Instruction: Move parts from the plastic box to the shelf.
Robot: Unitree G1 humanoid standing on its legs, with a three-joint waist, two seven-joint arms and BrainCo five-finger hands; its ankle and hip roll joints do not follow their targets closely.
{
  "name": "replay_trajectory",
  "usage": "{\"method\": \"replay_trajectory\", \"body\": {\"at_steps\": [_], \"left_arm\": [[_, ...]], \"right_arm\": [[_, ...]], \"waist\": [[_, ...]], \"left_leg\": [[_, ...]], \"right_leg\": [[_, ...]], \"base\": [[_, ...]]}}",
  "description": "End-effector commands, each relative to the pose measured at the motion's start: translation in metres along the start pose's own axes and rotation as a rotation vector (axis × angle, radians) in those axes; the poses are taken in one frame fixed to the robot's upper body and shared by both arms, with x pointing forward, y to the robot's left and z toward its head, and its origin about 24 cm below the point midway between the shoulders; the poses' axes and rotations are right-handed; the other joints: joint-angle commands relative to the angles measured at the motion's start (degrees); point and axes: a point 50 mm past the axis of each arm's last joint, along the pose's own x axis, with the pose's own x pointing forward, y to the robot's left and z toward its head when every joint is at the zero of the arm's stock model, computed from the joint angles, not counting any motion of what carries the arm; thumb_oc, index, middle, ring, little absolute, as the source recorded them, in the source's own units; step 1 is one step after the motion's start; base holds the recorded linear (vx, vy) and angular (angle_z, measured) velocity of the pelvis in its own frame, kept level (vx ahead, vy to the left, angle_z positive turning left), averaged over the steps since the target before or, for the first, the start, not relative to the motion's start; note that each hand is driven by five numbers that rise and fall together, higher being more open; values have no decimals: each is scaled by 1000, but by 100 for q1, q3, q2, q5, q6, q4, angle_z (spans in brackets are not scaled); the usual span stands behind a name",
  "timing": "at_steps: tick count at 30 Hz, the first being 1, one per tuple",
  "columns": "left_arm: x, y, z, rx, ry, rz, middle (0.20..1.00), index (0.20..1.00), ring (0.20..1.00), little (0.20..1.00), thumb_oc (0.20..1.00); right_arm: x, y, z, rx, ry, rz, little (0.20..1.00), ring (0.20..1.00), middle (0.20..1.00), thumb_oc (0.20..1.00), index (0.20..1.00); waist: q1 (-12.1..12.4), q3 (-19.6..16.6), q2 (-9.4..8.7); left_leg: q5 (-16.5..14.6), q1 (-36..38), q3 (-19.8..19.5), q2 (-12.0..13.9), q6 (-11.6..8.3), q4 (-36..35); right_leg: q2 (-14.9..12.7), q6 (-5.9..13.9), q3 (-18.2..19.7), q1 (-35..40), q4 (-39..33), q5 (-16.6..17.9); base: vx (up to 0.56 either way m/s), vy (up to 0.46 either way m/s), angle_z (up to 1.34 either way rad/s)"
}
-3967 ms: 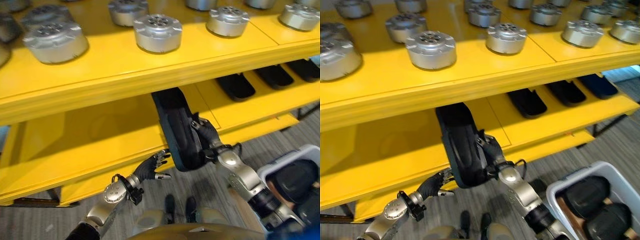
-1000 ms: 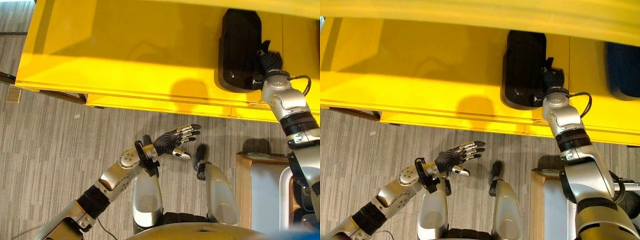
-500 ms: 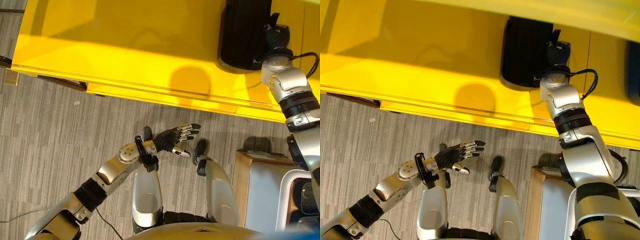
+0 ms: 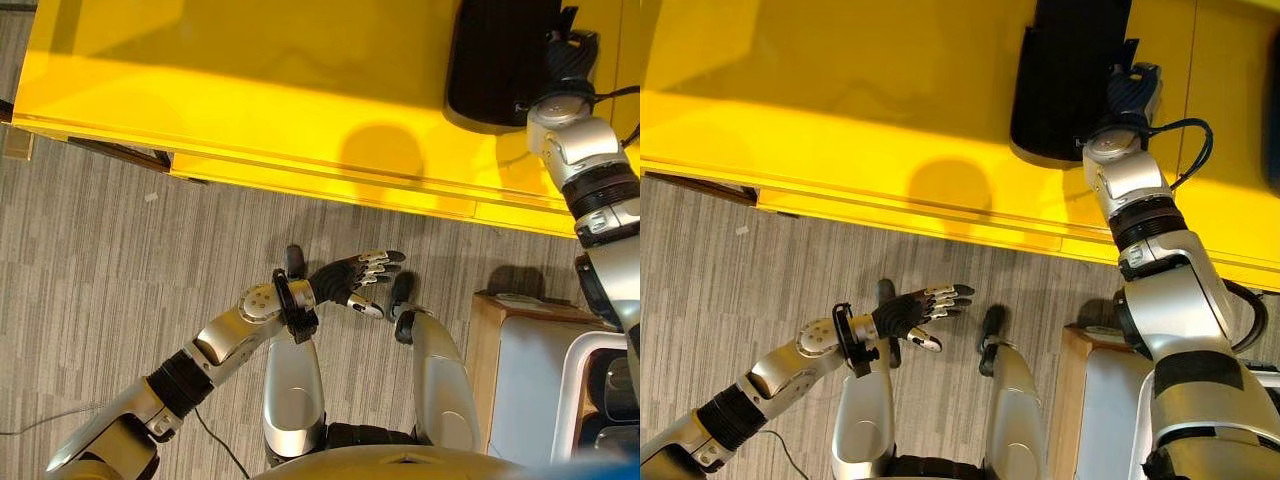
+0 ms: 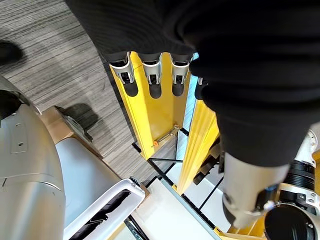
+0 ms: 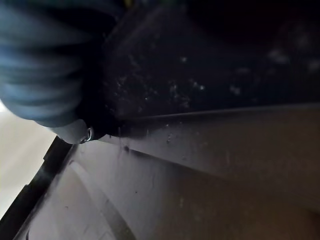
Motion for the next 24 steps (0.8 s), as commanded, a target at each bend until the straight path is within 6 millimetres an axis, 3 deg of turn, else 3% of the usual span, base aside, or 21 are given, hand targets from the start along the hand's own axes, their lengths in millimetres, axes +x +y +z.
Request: {"method": "replay_trajectory", "body": {"at_steps": [1, 7, 10, 11, 12, 24], "left_arm": [[1, -24, 19, -1, -106, -103, 1000, 1000, 1000, 1000, 1000], [-1, -22, 18, -4, -98, -100, 1000, 1000, 1000, 1000, 1000], [-4, -23, 16, -10, -83, -103, 1000, 1000, 1000, 1000, 1000], [-5, -22, 17, -6, -84, -103, 1000, 1000, 1000, 1000, 1000], [-6, -22, 15, -10, -80, -103, 1000, 1000, 1000, 1000, 1000], [-14, -19, 9, -9, -61, -85, 1000, 1000, 1000, 1000, 1000]], "right_arm": [[13, -47, 64, 6, -230, -192, 200, 200, 200, 200, 200], [15, -58, 72, -76, -285, -263, 200, 200, 200, 200, 200], [16, -66, 74, -98, -297, -297, 200, 200, 200, 200, 200], [17, -69, 77, -103, -303, -308, 200, 200, 200, 200, 200], [18, -72, 77, -118, -305, -317, 200, 200, 200, 200, 200], [20, -85, 73, -131, -300, -364, 200, 200, 200, 200, 200]], "waist": [[211, -155, -19], [219, -155, -15], [212, -155, -44], [227, -155, -36], [216, -155, -53], [242, -155, -89]], "left_leg": [[-354, 37, 20, -31, 88, 375], [-340, -35, -3, -13, 86, 388], [-478, 40, -56, -30, 32, 445], [-354, -48, -22, 1, 77, 424], [-484, 45, -63, -27, 27, 456], [-521, -45, -102, 14, 32, 560]], "right_leg": [[74, 17, -360, 240, 514, -329], [80, 4, -370, 159, 606, -361], [63, 53, -322, 226, 699, -507], [82, -4, -381, 141, 682, -404], [77, 43, -324, 228, 722, -529], [86, 9, -332, 131, 915, -620]], "base": [[0, 0, 0], [15, -6, 0], [43, -47, 1], [19, -35, 5], [21, -36, 3], [21, -28, 1]]}}
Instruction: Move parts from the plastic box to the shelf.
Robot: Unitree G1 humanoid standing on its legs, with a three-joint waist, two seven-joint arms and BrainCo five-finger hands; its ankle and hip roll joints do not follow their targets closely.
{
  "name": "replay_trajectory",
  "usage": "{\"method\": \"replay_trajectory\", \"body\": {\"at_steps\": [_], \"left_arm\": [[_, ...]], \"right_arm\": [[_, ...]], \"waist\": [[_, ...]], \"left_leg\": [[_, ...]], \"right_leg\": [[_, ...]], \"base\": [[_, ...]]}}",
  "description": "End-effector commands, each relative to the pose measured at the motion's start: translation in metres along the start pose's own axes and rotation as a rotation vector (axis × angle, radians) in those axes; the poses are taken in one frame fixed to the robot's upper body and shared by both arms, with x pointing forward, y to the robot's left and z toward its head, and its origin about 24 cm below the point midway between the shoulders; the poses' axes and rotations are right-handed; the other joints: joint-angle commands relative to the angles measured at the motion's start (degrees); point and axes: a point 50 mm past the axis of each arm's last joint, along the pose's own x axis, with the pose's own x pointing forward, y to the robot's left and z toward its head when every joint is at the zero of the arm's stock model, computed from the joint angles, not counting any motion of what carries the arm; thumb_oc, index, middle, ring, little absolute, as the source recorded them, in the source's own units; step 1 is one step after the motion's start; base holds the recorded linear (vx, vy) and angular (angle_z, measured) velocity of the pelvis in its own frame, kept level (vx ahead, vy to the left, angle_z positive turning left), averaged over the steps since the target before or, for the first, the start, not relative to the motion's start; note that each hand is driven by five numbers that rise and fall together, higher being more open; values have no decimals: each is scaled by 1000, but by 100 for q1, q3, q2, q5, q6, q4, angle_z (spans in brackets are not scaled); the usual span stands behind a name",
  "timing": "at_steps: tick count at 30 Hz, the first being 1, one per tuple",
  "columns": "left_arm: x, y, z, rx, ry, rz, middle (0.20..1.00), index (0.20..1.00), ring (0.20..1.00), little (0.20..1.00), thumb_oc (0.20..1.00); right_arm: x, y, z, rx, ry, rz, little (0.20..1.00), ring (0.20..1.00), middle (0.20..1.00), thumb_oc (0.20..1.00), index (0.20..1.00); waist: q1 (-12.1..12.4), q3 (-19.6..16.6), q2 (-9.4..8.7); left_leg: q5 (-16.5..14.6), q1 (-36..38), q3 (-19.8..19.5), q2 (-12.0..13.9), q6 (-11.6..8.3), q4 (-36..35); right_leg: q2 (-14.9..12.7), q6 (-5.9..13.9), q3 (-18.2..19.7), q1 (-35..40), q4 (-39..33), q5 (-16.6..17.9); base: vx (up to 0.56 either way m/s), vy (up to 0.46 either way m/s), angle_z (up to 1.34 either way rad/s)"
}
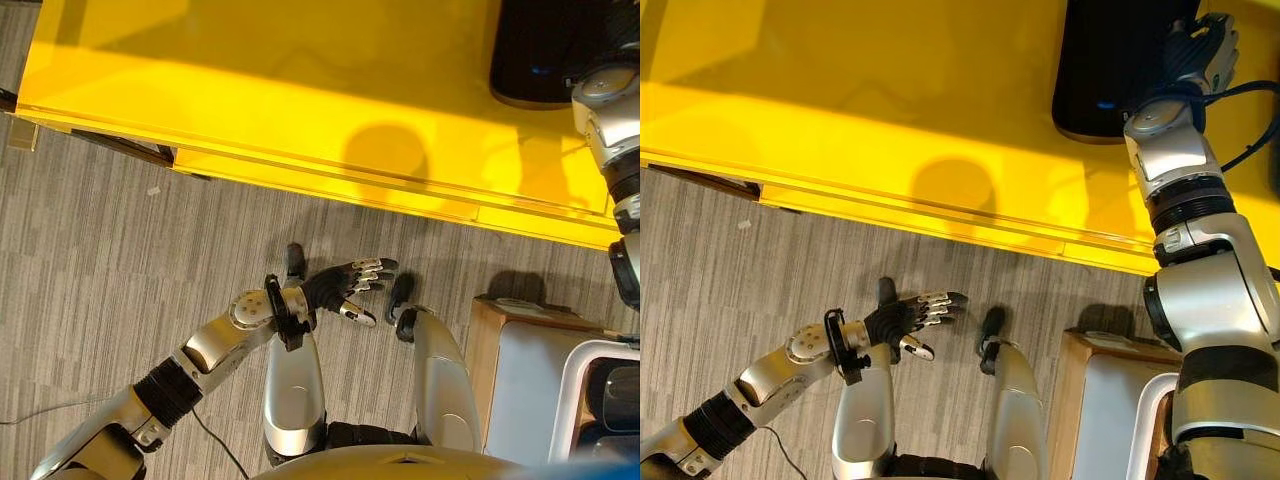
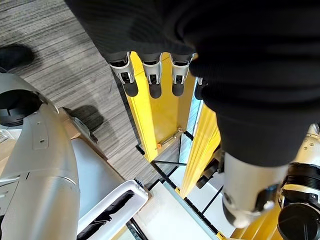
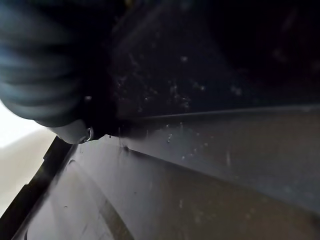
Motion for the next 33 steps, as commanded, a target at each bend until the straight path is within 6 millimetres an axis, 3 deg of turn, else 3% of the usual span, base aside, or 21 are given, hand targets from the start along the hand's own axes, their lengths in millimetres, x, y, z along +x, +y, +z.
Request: {"method": "replay_trajectory", "body": {"at_steps": [1, 15, 33], "left_arm": [[-2, -17, 13, -4, -88, -80, 1000, 1000, 1000, 1000, 1000], [-4, -17, 11, 3, -92, -82, 1000, 1000, 1000, 1000, 1000], [-2, -20, 11, -1, -105, -92, 1000, 1000, 1000, 1000, 1000]], "right_arm": [[18, -47, 45, 37, -162, -188, 200, 200, 200, 200, 200], [17, -44, 39, 31, -148, -176, 200, 200, 200, 200, 200], [17, -43, 33, -18, -156, -197, 200, 200, 200, 200, 200]], "waist": [[117, -160, -54], [122, -160, 2], [106, -160, 216]], "left_leg": [[-387, 51, 21, -16, 97, 285], [-387, -105, 1, -36, 104, 330], [-355, -392, -17, -80, 116, 373]], "right_leg": [[91, 49, -312, 216, 585, -408], [44, 37, -322, 7, 751, -461], [-117, 23, -337, -405, 1049, -543]], "base": [[0, 0, 0], [0, 0, 0], [0, -1, 0]]}}
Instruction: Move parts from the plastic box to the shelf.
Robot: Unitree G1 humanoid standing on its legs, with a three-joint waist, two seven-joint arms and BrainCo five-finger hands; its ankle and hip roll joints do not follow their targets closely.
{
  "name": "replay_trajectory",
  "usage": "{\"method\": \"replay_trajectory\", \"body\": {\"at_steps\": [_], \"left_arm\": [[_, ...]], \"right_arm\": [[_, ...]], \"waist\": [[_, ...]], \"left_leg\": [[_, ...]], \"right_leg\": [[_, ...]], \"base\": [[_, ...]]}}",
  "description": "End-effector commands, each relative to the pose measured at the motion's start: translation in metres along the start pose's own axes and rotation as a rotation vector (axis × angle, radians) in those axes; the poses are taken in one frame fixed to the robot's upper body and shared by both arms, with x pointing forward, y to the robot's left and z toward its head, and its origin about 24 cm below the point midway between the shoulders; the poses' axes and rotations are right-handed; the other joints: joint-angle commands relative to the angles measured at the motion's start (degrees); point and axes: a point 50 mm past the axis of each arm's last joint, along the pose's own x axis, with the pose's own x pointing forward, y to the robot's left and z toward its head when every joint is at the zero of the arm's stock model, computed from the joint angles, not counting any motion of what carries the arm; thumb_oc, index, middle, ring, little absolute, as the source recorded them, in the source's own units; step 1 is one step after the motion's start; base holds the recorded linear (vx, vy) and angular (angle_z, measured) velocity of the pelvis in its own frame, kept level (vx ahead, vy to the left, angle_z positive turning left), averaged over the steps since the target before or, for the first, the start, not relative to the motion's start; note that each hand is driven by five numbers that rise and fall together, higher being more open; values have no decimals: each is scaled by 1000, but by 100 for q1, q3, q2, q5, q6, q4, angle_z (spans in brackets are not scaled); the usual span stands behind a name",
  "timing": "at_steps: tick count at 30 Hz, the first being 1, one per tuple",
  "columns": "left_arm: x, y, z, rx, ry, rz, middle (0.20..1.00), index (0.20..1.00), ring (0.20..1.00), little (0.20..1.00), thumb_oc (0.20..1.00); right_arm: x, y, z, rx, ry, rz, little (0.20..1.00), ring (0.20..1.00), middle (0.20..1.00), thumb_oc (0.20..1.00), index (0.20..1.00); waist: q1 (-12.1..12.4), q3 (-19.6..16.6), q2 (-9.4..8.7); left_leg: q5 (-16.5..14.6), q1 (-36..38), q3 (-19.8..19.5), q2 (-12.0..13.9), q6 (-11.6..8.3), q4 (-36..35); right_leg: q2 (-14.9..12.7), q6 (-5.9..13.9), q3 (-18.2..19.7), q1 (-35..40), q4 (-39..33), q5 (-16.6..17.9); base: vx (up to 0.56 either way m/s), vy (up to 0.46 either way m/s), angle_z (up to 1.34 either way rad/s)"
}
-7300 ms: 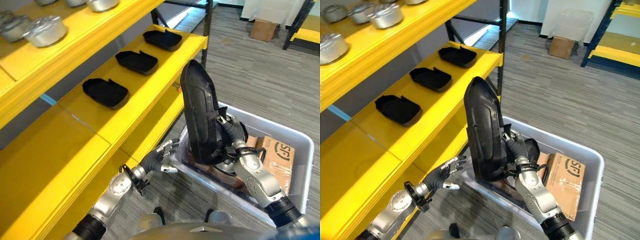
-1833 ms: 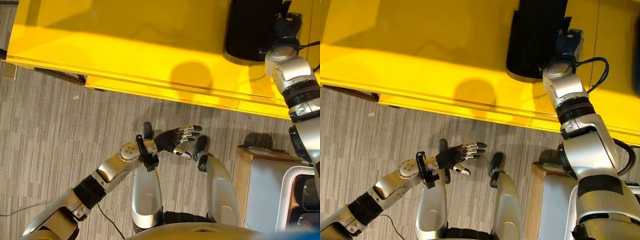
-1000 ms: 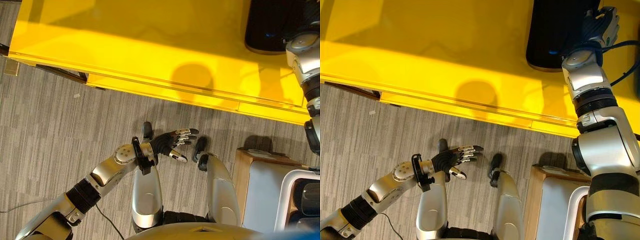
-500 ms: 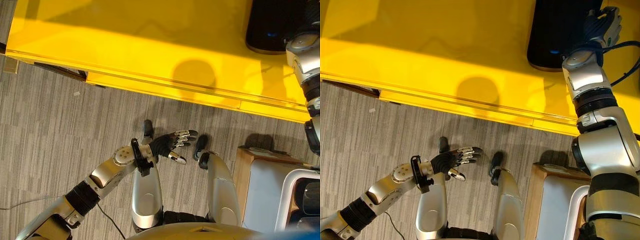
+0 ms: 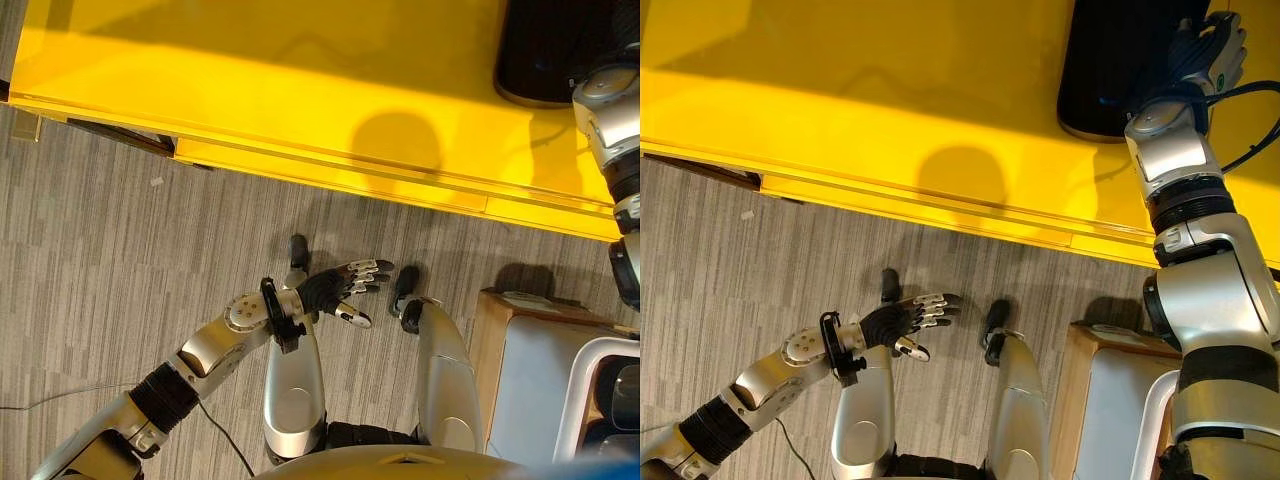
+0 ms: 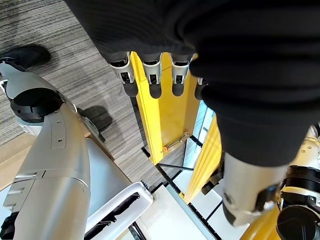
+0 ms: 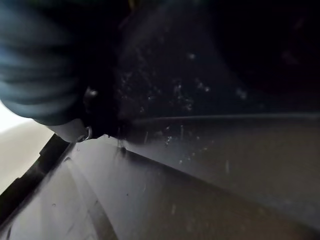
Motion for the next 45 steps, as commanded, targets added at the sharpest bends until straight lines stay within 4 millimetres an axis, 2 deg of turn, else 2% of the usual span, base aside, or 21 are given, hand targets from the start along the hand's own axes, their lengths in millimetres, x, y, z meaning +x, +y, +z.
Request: {"method": "replay_trajectory", "body": {"at_steps": [1, 12, 13, 14, 27, 32, 36, 37, 38, 39, 40, 42, 43, 44, 45], "left_arm": [[3, -21, 14, 14, -106, -110, 1000, 1000, 1000, 1000, 1000], [4, -23, 13, 3, -125, -114, 1000, 1000, 1000, 1000, 1000], [4, -23, 14, 4, -127, -114, 1000, 1000, 1000, 1000, 1000], [5, -23, 15, -1, -134, -112, 1000, 1000, 1000, 1000, 1000], [5, -26, 13, -8, -146, -118, 1000, 1000, 1000, 1000, 1000], [6, -29, 9, -31, -151, -139, 1000, 1000, 1000, 1000, 1000], [6, -31, 7, -29, -149, -140, 1000, 1000, 1000, 1000, 1000], [7, -32, 5, -26, -151, -137, 1000, 1000, 1000, 1000, 1000], [6, -33, 4, -29, -164, -132, 1000, 1000, 1000, 1000, 1000], [6, -34, 4, -27, -164, -133, 1000, 1000, 1000, 1000, 1000], [7, -33, 5, -23, -172, -133, 1000, 1000, 1000, 1000, 1000], [7, -35, 3, -24, -176, -133, 1000, 1000, 1000, 1000, 1000], [6, -37, 3, -25, -185, -125, 1000, 1000, 1000, 1000, 1000], [3, -39, 0, -33, -209, -101, 1000, 1000, 1000, 1000, 1000], [3, -40, 0, -35, -211, -96, 1000, 1000, 1000, 1000, 1000]], "right_arm": [[18, -40, 32, 19, -143, -158, 200, 200, 200, 200, 200], [20, -41, 34, -13, -162, -160, 200, 200, 200, 200, 200], [20, -42, 34, -32, -170, -167, 376, 376, 376, 376, 376], [20, -44, 34, -28, -173, -195, 1000, 1000, 1000, 1000, 1000], [17, -59, 49, -69, -325, -380, 1000, 1000, 1000, 1000, 1000], [12, -68, 57, 15, -376, -498, 1000, 1000, 1000, 1000, 1000], [10, -68, 56, 55, -377, -504, 1000, 1000, 1000, 1000, 1000], [7, -66, 58, 121, -374, -496, 1000, 1000, 1000, 1000, 1000], [-2, -63, 66, 321, -388, -455, 1000, 1000, 1000, 1000, 1000], [-4, -62, 67, 348, -405, -444, 1000, 1000, 1000, 1000, 1000], [-9, -64, 75, 391, -444, -423, 1000, 1000, 1000, 1000, 1000], [-20, -63, 77, 459, -475, -376, 1000, 1000, 1000, 1000, 1000], [-28, -63, 73, 494, -496, -320, 1000, 1000, 1000, 1000, 1000], [-48, -61, 53, 520, -507, -236, 1000, 1000, 1000, 1000, 1000], [-49, -60, 49, 525, -500, -224, 1000, 1000, 1000, 1000, 1000]], "waist": [[85, -157, 195], [27, -157, 310], [21, -157, 319], [9, -157, 337], [8, -157, 418], [-18, -157, 453], [-25, -157, 465], [-40, -157, 468], [-89, -157, 486], [-97, -157, 483], [-114, -157, 515], [-174, -157, 521], [-246, -157, 528], [-442, -157, 531], [-464, -157, 527]], "left_leg": [[-317, 15, -24, 8, 93, 211], [-279, 18, 5, 75, 57, 151], [-277, 25, 11, 77, 55, 142], [-278, 29, 9, 77, 50, 140], [-289, 65, 13, 45, 52, 104], [-324, 94, 23, 18, 61, 103], [-326, 129, 31, 1, 67, 81], [-327, 155, 44, 1, 68, 62], [-332, 274, 74, -21, 68, -6], [-336, 299, 81, -24, 69, -14], [-200, 251, 129, 14, 108, -76], [-200, 427, 182, -2, 113, -164], [-209, 562, 217, -14, 110, -217], [-222, 931, 359, 1, 119, -369], [-224, 983, 379, 2, 120, -392]], "right_leg": [[39, 83, -402, 170, 601, -379], [-20, 65, -376, -6, 746, -433], [-22, 61, -375, -12, 748, -435], [-19, 59, -363, -17, 751, -441], [-62, 83, -354, -29, 763, -454], [-73, 88, -338, -10, 742, -469], [-55, 83, -313, 10, 709, -466], [-46, 81, -294, 21, 693, -462], [-34, 94, -250, 103, 608, -448], [-35, 98, -241, 121, 597, -446], [-7, 49, -280, 63, 513, -301], [-7, 82, -235, 206, 386, -265], [-11, 112, -185, 312, 288, -234], [-31, 175, -85, 595, 73, -164], [-35, 184, -74, 637, 47, -157]], "base": [[0, 0, 0], [0, 0, 0], [-5, 24, -3], [-4, 23, -4], [1, 4, -1], [0, 0, 0], [-3, 7, -1], [-28, 78, -5], [-31, 87, -4], [-107, 99, -2], [-92, 65, 1], [-54, 111, 3], [-1, 273, -5], [7, 253, -14], [28, 290, -18]]}}
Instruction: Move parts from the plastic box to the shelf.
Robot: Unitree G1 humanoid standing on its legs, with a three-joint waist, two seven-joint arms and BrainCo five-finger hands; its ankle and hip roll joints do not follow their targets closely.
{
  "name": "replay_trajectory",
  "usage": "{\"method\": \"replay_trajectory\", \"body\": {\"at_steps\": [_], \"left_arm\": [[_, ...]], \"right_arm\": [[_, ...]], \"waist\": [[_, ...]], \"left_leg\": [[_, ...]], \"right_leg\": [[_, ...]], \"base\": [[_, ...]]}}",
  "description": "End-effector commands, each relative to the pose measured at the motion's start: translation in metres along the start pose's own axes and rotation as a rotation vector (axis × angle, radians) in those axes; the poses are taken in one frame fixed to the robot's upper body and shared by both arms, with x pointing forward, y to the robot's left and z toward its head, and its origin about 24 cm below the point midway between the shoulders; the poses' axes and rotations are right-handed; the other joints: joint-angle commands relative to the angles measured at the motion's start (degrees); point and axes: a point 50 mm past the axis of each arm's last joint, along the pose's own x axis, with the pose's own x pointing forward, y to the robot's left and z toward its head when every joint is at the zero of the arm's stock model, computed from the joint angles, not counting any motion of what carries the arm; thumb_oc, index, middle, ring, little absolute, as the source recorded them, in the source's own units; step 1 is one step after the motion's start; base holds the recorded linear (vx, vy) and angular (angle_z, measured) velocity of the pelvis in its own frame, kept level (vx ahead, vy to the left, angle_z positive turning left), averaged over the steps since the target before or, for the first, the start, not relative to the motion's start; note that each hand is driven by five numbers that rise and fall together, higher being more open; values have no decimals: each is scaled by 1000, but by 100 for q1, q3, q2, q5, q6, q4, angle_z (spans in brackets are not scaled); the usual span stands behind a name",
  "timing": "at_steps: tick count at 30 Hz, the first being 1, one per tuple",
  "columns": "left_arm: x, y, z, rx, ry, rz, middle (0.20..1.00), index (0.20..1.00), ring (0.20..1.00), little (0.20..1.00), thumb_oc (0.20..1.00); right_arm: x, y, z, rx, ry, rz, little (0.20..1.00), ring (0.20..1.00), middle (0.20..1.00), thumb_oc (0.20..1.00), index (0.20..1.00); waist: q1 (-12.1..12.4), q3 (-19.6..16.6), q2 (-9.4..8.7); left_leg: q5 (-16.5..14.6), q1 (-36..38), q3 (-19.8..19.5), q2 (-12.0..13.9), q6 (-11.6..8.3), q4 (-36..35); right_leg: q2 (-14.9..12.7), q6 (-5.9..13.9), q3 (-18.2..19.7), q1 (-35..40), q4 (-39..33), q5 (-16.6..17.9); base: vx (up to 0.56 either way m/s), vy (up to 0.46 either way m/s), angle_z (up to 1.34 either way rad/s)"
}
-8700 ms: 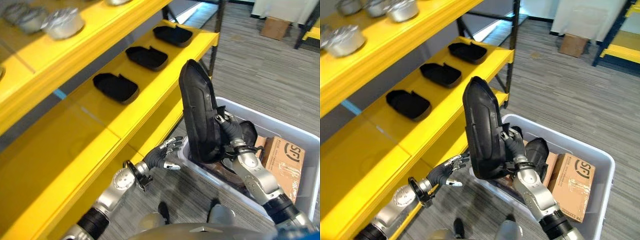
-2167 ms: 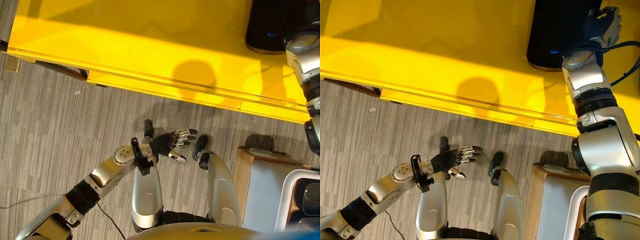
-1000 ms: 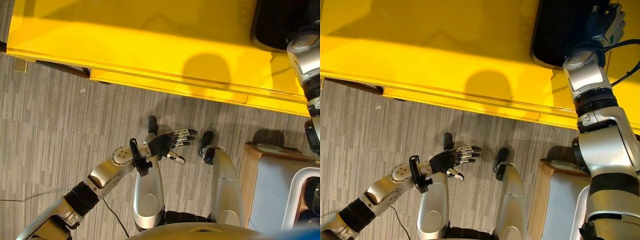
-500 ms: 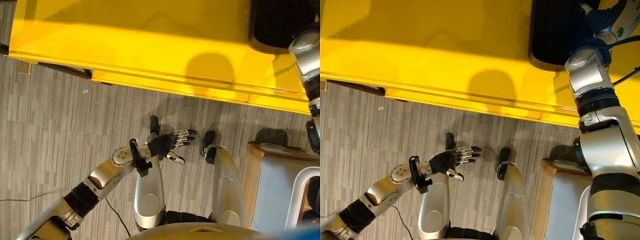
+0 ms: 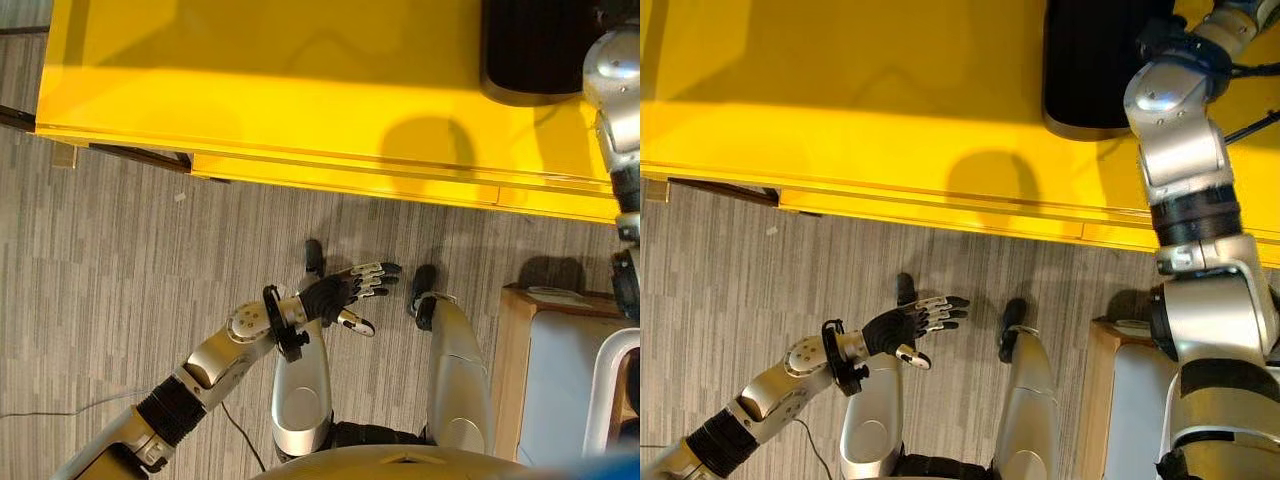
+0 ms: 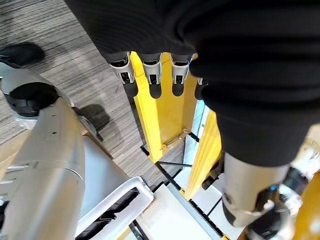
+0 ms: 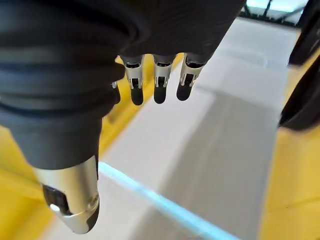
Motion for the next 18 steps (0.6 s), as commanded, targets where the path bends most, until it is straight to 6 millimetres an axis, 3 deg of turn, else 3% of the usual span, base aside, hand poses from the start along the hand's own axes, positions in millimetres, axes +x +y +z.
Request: {"method": "replay_trajectory", "body": {"at_steps": [1, 3, 4, 7, 8, 9, 11, 12, 15, 18], "left_arm": [[5, -21, 10, 34, -121, -56, 1000, 1000, 1000, 1000, 1000], [2, -20, 10, 20, -146, -11, 1000, 1000, 1000, 1000, 1000], [0, -17, 12, 13, -182, 43, 1000, 1000, 1000, 1000, 1000], [-2, -15, 14, 16, -212, 76, 1000, 1000, 1000, 1000, 1000], [-7, -11, 14, -5, -242, 130, 1000, 1000, 1000, 1000, 1000], [-10, -9, 12, -17, -253, 156, 1000, 1000, 1000, 1000, 1000], [-13, -7, 10, -22, -259, 176, 1000, 1000, 1000, 1000, 1000], [-19, -6, 8, -35, -264, 209, 1000, 1000, 1000, 1000, 1000], [-31, -9, -1, -77, -266, 257, 1000, 1000, 1000, 1000, 1000], [-36, -11, -7, -89, -248, 282, 1000, 1000, 1000, 1000, 1000]], "right_arm": [[-2, -18, -8, 48, 17, 16, 1000, 1000, 1000, 1000, 1000], [-35, -29, -25, 83, 82, 76, 1000, 1000, 1000, 1000, 1000], [-75, -41, -40, 101, 140, 160, 1000, 1000, 1000, 1000, 1000], [-101, -51, -46, 89, 183, 219, 1000, 1000, 1000, 1000, 1000], [-129, -66, -57, 88, 272, 296, 1000, 1000, 1000, 1000, 1000], [-144, -73, -62, 87, 332, 347, 1000, 1000, 1000, 1000, 1000], [-156, -79, -67, 91, 400, 393, 1000, 1000, 1000, 1000, 1000], [-177, -90, -73, 92, 502, 474, 1000, 1000, 1000, 1000, 1000], [-207, -104, -72, 91, 607, 629, 1000, 1000, 1000, 1000, 1000], [-215, -111, -73, 95, 644, 685, 1000, 1000, 1000, 1000, 1000]], "waist": [[-361, -154, 68], [-551, -154, 19], [-816, -155, -52], [-1003, -184, -97], [-1206, -306, -132], [-1301, -384, -148], [-1368, -451, -163], [-1466, -580, -201], [-1591, -843, -278], [-1618, -982, -317]], "left_leg": [[-380, 456, 142, 128, 93, 19], [-398, 761, 269, 156, 99, -88], [-411, 1069, 413, 195, 106, -171], [-431, 1285, 532, 217, 107, -237], [-455, 1491, 659, 243, 99, -283], [-459, 1604, 734, 238, 107, -323], [-453, 1697, 798, 229, 116, -375], [-454, 1879, 895, 222, 120, -476], [-449, 2169, 1072, 218, 125, -639], [-476, 2275, 1145, 190, 149, -663]], "right_leg": [[21, 219, -272, 427, 17, -122], [-11, 253, -193, 666, -125, -81], [-48, 284, -101, 912, -298, -5], [-73, 306, -33, 1086, -462, 61], [-100, 321, 33, 1277, -658, 126], [-119, 341, 50, 1389, -772, 170], [-134, 364, 59, 1492, -892, 218], [-149, 398, 69, 1695, -1125, 288], [-168, 463, 78, 2061, -1523, 393], [-188, 500, 66, 2215, -1674, 452]], "base": [[28, 181, -17], [43, 272, -17], [44, 281, -18], [35, 209, -28], [81, 324, -43], [93, 258, -34], [44, 135, -30], [68, 146, -24], [92, 178, -16], [38, 152, -13]]}}
